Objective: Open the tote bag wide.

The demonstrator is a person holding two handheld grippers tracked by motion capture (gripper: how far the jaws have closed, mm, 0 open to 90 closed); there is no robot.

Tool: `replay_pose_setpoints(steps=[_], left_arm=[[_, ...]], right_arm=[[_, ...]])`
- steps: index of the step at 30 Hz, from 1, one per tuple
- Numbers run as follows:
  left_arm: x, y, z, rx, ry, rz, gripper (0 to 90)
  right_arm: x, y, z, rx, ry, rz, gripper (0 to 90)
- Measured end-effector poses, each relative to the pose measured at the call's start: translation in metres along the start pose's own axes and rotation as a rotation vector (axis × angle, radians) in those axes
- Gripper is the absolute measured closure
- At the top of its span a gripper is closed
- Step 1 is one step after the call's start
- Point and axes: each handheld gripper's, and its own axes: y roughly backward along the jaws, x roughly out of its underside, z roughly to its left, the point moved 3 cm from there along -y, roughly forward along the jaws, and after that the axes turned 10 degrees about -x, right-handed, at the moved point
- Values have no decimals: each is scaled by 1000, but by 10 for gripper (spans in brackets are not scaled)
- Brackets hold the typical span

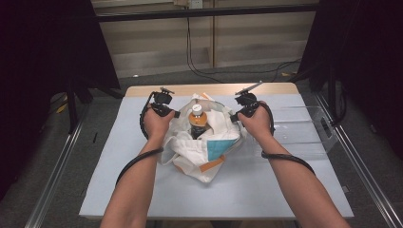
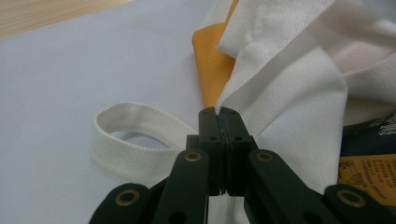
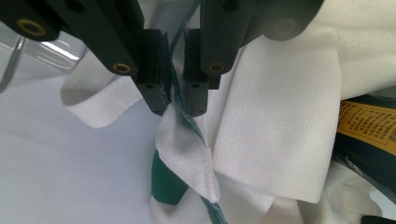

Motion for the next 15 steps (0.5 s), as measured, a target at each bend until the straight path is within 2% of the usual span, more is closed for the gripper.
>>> replay_pose_setpoints(steps=[1,2,4,5,9,11,12,15], left_arm=[[1,-1,-1,9,18,-8,889],[2,-1,-1,3,3,-4,889],[4,-1,0,7,2,2,889],[4,-2,-1,6,17,-11,889],[7,-2,-1,7,1,-4,889],[8,-3,-3,2,25,-14,890],[9,-2,-1,4,3,-2,889],[10,-3,-2,0,10,-11,890]], right_arm=[[0,0,0,3,5,3,824],[0,-1,1,4,2,6,825],[1,-1,1,11,3,14,825],[1,-2,1,8,11,11,825],[3,-4,1,11,7,15,826],[3,-4,1,12,8,16,826],[4,-5,1,13,5,21,826],[5,-7,0,12,0,24,825]])
